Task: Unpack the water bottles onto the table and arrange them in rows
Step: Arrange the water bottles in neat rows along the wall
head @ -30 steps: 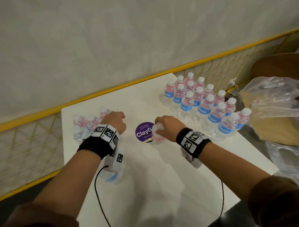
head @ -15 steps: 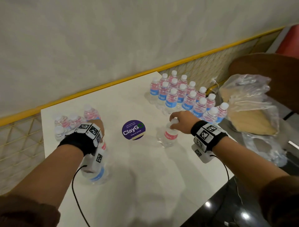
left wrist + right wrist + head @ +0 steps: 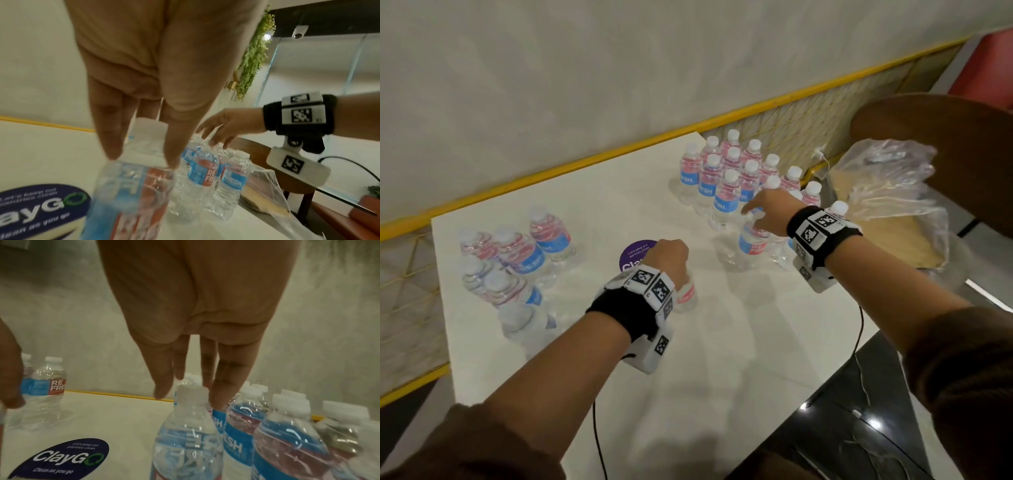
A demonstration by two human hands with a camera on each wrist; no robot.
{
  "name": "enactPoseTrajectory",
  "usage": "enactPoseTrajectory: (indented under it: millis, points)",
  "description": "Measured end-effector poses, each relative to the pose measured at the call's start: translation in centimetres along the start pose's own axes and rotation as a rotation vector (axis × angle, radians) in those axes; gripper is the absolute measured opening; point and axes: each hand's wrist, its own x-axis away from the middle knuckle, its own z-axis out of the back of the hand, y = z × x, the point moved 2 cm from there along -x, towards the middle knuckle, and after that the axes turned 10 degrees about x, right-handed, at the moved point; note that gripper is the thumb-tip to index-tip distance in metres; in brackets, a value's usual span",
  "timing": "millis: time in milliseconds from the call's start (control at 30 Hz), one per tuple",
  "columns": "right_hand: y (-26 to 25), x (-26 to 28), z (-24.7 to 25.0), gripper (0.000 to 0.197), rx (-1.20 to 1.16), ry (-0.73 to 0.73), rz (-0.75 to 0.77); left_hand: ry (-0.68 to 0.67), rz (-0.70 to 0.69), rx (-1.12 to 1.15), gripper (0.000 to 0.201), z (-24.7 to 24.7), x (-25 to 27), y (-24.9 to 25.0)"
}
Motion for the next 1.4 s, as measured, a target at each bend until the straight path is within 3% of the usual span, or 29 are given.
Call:
enactPoseTrajectory:
  millis: [100, 267, 533, 1400]
  points:
    - [0.1, -0.3, 0.0, 0.056, 0.01, 0.003, -0.053, -0.03, -0.025, 0.11, 0.037, -1.4, -0.3, 0.5]
    - [0.0, -1.1, 0.4, 0.034, 0.075, -0.04, -0.014, -0.087, -0.049, 0.218, 0.039, -1.7, -0.9, 0.0]
    - [1.4, -1.6, 0.2, 0.038, 0.06, -0.001, -0.019, -0.03, -0.011, 0.401, 0.033, -2.2, -1.0, -1.5]
    - [0.1, -5.6, 1.0, 0.035, 0.056, 0.064, -0.127, -0.006, -0.01, 0.452, 0.032, -2.5, -1.7, -0.7]
